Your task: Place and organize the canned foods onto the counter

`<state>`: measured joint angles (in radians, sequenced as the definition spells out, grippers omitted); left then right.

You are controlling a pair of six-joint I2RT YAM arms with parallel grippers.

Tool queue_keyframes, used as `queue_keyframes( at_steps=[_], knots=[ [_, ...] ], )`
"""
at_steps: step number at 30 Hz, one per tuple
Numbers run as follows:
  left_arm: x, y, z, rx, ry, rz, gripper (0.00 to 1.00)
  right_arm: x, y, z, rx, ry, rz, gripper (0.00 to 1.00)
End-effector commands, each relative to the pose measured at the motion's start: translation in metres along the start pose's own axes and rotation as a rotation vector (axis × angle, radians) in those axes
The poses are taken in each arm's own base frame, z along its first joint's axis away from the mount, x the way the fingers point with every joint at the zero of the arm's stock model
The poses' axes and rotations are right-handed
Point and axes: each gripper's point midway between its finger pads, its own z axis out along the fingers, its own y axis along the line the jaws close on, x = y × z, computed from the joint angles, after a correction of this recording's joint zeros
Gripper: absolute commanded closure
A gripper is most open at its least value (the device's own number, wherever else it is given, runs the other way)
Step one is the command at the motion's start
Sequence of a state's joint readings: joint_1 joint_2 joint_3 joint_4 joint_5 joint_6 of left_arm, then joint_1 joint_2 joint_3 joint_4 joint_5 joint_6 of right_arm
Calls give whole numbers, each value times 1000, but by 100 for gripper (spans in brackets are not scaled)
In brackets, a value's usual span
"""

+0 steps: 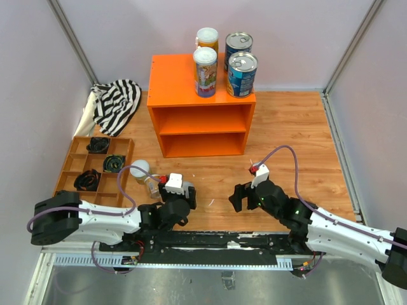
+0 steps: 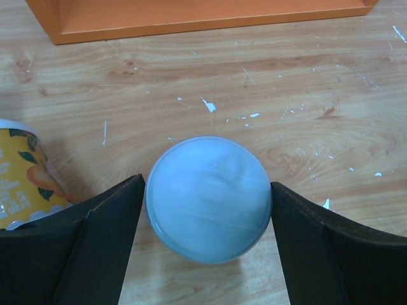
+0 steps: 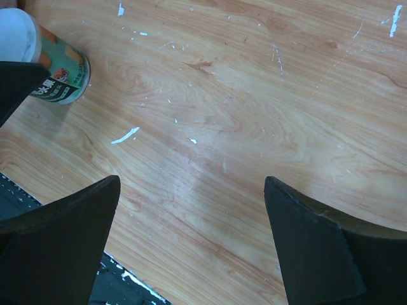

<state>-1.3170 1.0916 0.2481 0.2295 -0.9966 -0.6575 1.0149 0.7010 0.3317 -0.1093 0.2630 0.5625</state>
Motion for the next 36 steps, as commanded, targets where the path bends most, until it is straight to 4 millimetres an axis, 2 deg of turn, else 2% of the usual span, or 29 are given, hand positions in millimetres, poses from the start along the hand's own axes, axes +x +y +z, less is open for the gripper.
queue_keyframes(
  at_steps=[1,10,18,22,26,32,36],
  knots=[
    [-8,-3,7,-5,-57,5,18,1,0,2,9,-5,8,4],
    [0,-5,15,-16,-64,28,21,2,0,4,17,1,2,4],
    [5,-4,19,-13,-50,41,27,2,-1,4,21,1,0,4],
    [7,-5,20,-7,-49,41,42,3,-1,5,22,5,-2,4],
    [5,-7,20,1,-54,49,68,1,-1,5,23,3,-7,4],
    [-22,-18,15,34,-90,33,98,-2,-3,3,35,-2,-13,4],
    [-43,-26,11,41,-99,39,100,-2,-2,4,33,-4,-16,4]
  ],
)
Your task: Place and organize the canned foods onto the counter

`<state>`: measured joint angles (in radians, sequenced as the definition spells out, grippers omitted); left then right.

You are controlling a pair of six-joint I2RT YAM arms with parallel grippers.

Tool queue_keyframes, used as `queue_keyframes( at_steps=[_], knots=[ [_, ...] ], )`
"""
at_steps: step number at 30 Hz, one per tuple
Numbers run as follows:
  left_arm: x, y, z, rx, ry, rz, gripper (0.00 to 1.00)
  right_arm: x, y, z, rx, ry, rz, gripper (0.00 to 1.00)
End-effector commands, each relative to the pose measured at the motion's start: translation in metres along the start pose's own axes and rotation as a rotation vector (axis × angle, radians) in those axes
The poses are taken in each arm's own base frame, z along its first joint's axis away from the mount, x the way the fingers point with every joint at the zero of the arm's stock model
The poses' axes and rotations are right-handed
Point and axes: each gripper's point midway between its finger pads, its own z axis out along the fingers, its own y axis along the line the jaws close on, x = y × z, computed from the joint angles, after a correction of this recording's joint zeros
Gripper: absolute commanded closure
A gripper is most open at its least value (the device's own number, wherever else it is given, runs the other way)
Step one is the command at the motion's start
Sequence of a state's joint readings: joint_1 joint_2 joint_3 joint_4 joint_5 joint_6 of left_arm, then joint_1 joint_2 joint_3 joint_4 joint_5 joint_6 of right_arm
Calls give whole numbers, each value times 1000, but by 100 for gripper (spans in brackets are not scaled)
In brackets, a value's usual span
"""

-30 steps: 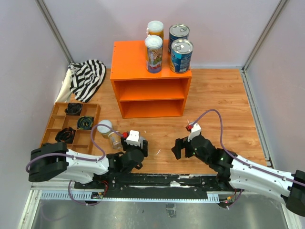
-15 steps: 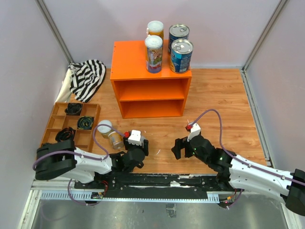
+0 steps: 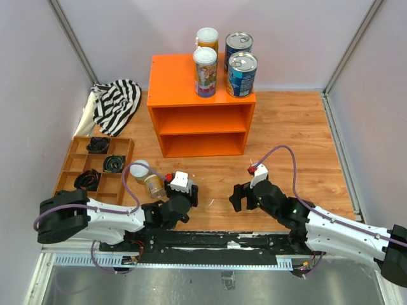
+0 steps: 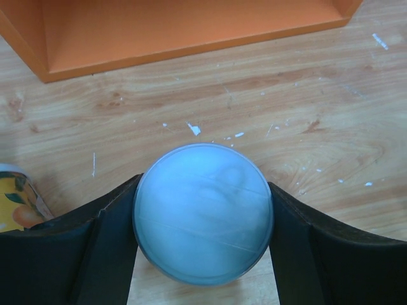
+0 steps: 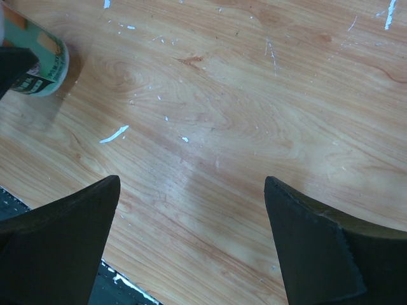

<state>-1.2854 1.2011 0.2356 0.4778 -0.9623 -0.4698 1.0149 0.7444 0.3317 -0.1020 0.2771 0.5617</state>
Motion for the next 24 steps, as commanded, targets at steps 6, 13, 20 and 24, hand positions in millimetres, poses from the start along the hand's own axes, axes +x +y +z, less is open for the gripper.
queue_keyframes(
  at_steps=[6,13,20,24],
  knots=[
    [-70,-20,-6,14,-62,-50,100,-7,4,1,3,-20,-2,4],
    [-127,-23,-18,-15,-95,-61,100,-1,3,0,-11,-20,16,4],
    [-197,-28,-29,-63,-136,-40,100,12,0,0,-19,-4,36,5],
    [-239,-32,-35,-82,-160,-24,100,18,-2,-1,-24,-3,48,5]
  ],
)
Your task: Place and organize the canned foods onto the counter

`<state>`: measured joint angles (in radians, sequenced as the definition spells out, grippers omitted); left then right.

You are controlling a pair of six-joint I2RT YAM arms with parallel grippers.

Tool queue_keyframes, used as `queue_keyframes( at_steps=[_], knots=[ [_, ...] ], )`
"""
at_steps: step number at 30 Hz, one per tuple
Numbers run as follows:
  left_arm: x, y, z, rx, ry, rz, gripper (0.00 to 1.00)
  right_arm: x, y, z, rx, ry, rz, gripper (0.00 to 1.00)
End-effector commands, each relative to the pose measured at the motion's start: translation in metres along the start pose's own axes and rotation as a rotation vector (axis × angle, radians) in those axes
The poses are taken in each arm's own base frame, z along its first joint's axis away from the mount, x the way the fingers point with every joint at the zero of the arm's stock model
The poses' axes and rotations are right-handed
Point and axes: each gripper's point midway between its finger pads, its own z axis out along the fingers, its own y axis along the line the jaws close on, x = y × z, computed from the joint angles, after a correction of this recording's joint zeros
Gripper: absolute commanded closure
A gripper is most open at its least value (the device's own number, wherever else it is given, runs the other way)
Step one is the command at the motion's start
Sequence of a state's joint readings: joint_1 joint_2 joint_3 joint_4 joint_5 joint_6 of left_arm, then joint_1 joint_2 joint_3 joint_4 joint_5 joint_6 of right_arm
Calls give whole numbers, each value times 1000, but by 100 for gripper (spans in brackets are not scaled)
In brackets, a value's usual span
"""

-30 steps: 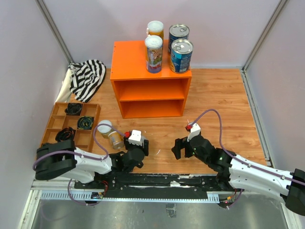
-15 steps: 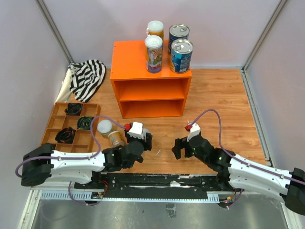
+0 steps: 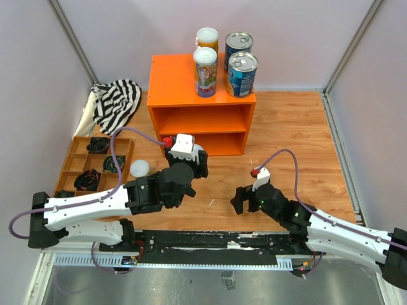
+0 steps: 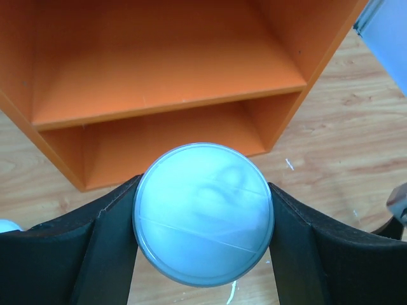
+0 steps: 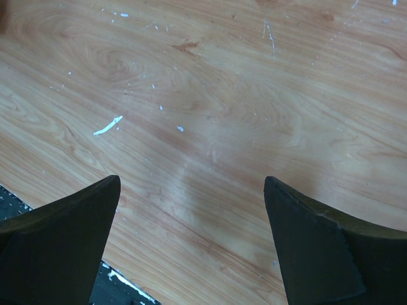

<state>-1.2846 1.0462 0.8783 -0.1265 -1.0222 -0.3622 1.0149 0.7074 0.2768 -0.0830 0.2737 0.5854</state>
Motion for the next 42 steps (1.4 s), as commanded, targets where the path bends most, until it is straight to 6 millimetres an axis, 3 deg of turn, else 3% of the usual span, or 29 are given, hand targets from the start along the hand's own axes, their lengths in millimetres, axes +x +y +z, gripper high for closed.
queue_keyframes(
  at_steps=[1,5,11,20,31,42],
  knots=[
    [-51,7,0,-75,-40,36,100,7,2,-3,-22,-5,26,5],
    [-88,1,3,-88,-40,38,100,11,1,-5,-29,-10,36,5],
    [-123,2,17,-129,-15,59,100,14,0,-7,-40,-12,42,5],
    [-168,28,38,-211,-3,41,100,15,-1,-11,-48,-21,49,5],
    [-207,64,80,-253,10,17,100,17,-1,-10,-47,-17,46,5],
    [-222,82,132,-272,27,-7,100,19,-1,-7,-38,-7,34,5]
  ],
)
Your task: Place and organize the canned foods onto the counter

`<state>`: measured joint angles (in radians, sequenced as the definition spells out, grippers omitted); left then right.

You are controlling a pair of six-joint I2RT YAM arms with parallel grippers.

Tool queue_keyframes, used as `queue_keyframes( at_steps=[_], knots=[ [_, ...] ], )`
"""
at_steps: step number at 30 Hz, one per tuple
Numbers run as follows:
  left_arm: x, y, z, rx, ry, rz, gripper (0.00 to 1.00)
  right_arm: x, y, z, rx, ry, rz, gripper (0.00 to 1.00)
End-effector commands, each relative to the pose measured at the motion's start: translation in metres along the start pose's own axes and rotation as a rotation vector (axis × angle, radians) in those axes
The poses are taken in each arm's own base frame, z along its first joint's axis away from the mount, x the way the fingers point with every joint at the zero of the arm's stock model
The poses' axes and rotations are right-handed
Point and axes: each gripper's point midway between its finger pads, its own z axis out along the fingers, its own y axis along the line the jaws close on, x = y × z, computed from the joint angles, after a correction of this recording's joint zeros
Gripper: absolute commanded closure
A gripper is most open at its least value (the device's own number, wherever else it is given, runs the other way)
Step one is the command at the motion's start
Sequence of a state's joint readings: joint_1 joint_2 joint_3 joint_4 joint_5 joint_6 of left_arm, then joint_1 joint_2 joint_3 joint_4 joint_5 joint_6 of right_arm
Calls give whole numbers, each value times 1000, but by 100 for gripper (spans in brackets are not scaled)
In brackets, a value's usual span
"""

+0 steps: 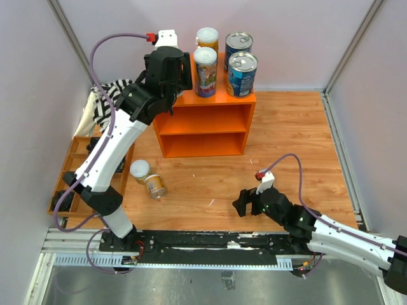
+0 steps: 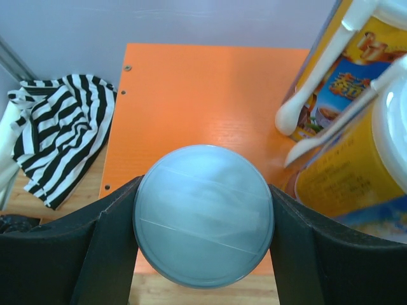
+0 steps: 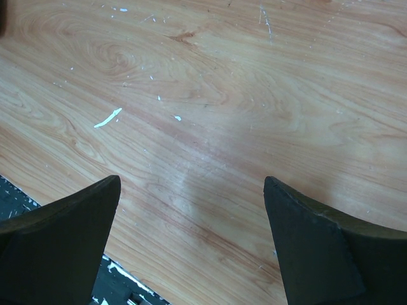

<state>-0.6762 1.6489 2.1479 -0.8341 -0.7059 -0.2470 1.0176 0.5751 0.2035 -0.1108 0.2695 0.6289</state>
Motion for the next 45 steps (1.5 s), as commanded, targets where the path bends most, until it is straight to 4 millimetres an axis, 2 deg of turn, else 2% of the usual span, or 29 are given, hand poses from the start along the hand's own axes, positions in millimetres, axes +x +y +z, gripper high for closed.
queue_keyframes(
  at_steps=[1,8,18,25,30,37,39,41,43,45],
  knots=[
    [-24,-1,14,33,-44,-44,100,8,4,0,-14,16,-19,5],
    [-30,6,44,7,-73,-80,100,6,2,2,-3,13,-38,4],
    [-42,-3,77,34,-153,-89,100,-6,3,6,17,-19,-66,3],
    [-37,-2,104,41,-150,-103,100,-5,0,10,35,-11,-79,3],
    [-36,2,117,41,-150,-109,100,-5,0,13,34,-7,-79,2],
    [-33,-5,126,81,-146,-97,100,-3,0,16,34,6,-81,2],
    [-31,-8,127,93,-140,-92,94,-3,0,17,35,5,-80,2],
    [-28,-9,128,101,-135,-89,83,-4,1,16,33,3,-79,2],
    [-27,-10,129,103,-133,-87,66,-4,1,16,31,4,-79,2],
    [-27,-10,128,103,-130,-88,41,-4,1,16,30,4,-78,2]
  ],
)
